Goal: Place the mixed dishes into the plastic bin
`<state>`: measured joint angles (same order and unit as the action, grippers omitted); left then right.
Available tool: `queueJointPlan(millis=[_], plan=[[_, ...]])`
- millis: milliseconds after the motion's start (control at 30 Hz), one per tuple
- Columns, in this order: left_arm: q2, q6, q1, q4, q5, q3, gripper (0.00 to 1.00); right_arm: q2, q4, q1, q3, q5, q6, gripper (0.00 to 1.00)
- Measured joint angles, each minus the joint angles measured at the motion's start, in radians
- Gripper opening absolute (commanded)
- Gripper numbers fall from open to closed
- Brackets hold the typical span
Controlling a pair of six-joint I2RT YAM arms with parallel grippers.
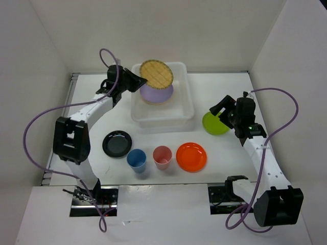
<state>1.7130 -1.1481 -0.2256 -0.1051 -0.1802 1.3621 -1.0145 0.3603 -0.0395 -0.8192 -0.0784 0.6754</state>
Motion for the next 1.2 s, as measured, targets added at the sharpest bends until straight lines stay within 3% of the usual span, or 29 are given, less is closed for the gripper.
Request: queueJointPlan(millis=[233, 567, 600, 700, 733, 767, 867, 1200], plan=[[0.217, 0.020, -0.043, 0.032, 0.034, 0.066, 0.00, 0.043, 0.000, 0.000, 0.000, 0.004, -0.001, 0.83], [0.375, 0.023, -0.058, 0.081, 0.098, 0.199, 0.00, 0.049, 0.000, 0.000, 0.000, 0.013, -0.001, 0.83], [0.381, 0.022, -0.061, 0.082, 0.101, 0.202, 0.02, 0.049, 0.000, 0.000, 0.000, 0.013, -0.001, 0.83], [0.401, 0.020, -0.066, 0.082, 0.108, 0.206, 0.24, 0.049, 0.002, 0.000, 0.000, 0.014, -0.001, 0.83], [0.406, 0.019, -0.067, 0.082, 0.113, 0.207, 0.40, 0.049, 0.002, 0.000, 0.000, 0.015, -0.001, 0.83], [0.410, 0.029, -0.068, 0.076, 0.116, 0.207, 0.47, 0.049, 0.002, 0.000, 0.000, 0.015, -0.001, 0.83], [0.410, 0.023, -0.077, 0.082, 0.132, 0.235, 0.59, 0.049, 0.002, 0.000, 0.000, 0.016, -0.001, 0.85], [0.408, 0.024, -0.076, 0.166, 0.196, 0.306, 0.64, 0.049, 0.014, 0.000, 0.004, 0.070, 0.019, 0.85]])
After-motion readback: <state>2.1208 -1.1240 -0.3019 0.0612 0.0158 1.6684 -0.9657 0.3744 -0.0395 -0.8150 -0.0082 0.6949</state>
